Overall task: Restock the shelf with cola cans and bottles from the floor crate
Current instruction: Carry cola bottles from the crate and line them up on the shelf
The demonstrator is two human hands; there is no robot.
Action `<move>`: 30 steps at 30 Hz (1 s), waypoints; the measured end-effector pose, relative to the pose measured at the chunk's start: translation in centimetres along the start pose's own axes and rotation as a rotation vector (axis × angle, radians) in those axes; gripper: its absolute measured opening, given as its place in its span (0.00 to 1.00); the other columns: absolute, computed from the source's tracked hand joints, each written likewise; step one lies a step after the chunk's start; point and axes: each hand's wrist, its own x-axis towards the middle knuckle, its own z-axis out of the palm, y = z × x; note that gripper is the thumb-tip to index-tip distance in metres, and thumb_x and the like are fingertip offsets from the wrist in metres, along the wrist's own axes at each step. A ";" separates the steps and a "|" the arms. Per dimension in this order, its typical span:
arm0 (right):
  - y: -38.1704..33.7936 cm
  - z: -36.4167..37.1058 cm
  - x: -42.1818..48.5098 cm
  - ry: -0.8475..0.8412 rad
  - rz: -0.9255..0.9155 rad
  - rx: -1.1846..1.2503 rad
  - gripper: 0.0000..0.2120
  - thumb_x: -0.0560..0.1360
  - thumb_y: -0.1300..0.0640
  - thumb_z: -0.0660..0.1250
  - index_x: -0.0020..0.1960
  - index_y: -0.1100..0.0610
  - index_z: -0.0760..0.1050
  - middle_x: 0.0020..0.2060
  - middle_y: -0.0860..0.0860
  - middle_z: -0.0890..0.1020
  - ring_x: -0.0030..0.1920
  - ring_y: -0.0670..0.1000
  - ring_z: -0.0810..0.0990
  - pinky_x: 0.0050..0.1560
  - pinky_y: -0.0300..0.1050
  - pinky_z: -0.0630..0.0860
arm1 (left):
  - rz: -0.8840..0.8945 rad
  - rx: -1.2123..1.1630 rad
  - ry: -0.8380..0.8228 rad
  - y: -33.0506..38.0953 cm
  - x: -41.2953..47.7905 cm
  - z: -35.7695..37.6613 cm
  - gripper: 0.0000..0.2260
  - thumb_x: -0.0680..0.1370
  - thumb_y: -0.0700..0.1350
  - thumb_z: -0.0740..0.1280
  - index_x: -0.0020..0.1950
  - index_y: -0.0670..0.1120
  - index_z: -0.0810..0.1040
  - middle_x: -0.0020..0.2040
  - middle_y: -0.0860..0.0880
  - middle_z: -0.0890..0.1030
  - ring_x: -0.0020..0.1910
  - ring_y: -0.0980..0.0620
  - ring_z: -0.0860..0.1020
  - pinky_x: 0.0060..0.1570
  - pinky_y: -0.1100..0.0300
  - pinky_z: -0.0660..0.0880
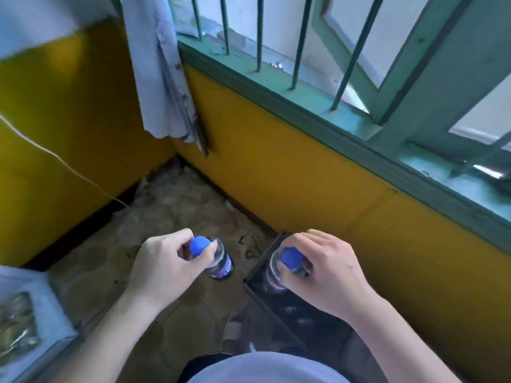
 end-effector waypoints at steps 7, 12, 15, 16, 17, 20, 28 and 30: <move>-1.2 -0.2 3.0 -0.118 -0.312 0.117 0.12 0.68 0.44 0.69 0.47 0.49 0.79 0.39 0.43 0.82 0.39 0.48 0.79 0.38 0.42 0.81 | -0.309 -0.080 0.286 3.7 -5.9 -2.7 0.27 0.71 0.62 0.70 0.27 0.44 0.63 0.24 0.52 0.60 0.26 0.53 0.60 0.27 0.62 0.55; -4.7 0.2 4.9 -0.192 -0.526 0.220 0.09 0.68 0.49 0.72 0.45 0.52 0.79 0.38 0.45 0.81 0.39 0.50 0.77 0.37 0.45 0.78 | -0.436 -0.157 0.453 4.2 -11.0 -5.8 0.27 0.72 0.62 0.70 0.26 0.47 0.63 0.24 0.53 0.60 0.26 0.56 0.61 0.30 0.57 0.56; -8.6 1.0 6.1 -0.258 -0.674 0.296 0.08 0.67 0.51 0.73 0.43 0.53 0.78 0.35 0.45 0.78 0.37 0.48 0.74 0.35 0.44 0.75 | -0.509 -0.154 0.578 3.4 -14.5 -8.3 0.29 0.71 0.65 0.70 0.27 0.43 0.65 0.25 0.51 0.60 0.27 0.54 0.61 0.32 0.55 0.57; -10.2 1.4 6.5 -0.286 -0.716 0.327 0.08 0.67 0.52 0.73 0.43 0.53 0.77 0.35 0.44 0.77 0.36 0.47 0.72 0.35 0.42 0.74 | -0.532 -0.145 0.612 3.1 -15.6 -9.2 0.30 0.71 0.66 0.70 0.28 0.41 0.66 0.25 0.47 0.61 0.28 0.51 0.62 0.32 0.55 0.57; -12.0 1.9 6.9 -0.318 -0.753 0.354 0.07 0.67 0.53 0.72 0.43 0.52 0.76 0.34 0.42 0.76 0.36 0.46 0.71 0.35 0.41 0.72 | -0.552 -0.129 0.641 2.9 -16.6 -10.1 0.31 0.71 0.66 0.70 0.29 0.40 0.67 0.26 0.46 0.62 0.28 0.50 0.62 0.33 0.55 0.57; -17.9 3.4 7.2 -0.411 -0.855 0.405 0.07 0.67 0.54 0.73 0.42 0.52 0.75 0.33 0.42 0.75 0.35 0.47 0.72 0.35 0.44 0.72 | -0.613 -0.065 0.734 1.8 -19.8 -12.8 0.29 0.70 0.66 0.69 0.28 0.41 0.68 0.24 0.53 0.62 0.28 0.54 0.62 0.33 0.55 0.57; -34.2 7.4 4.3 -0.541 -1.099 0.453 0.08 0.71 0.47 0.68 0.49 0.49 0.77 0.40 0.42 0.79 0.41 0.48 0.76 0.41 0.49 0.76 | -0.667 0.028 1.041 -2.4 -32.5 -21.9 0.27 0.72 0.64 0.71 0.28 0.42 0.73 0.25 0.46 0.71 0.28 0.54 0.66 0.31 0.55 0.60; -38.3 8.6 2.8 -0.542 -1.148 0.429 0.09 0.72 0.47 0.68 0.49 0.49 0.77 0.41 0.43 0.78 0.41 0.48 0.76 0.41 0.50 0.76 | -0.667 0.057 1.085 -3.7 -36.0 -24.5 0.25 0.73 0.61 0.73 0.28 0.43 0.73 0.24 0.48 0.70 0.27 0.51 0.66 0.29 0.54 0.62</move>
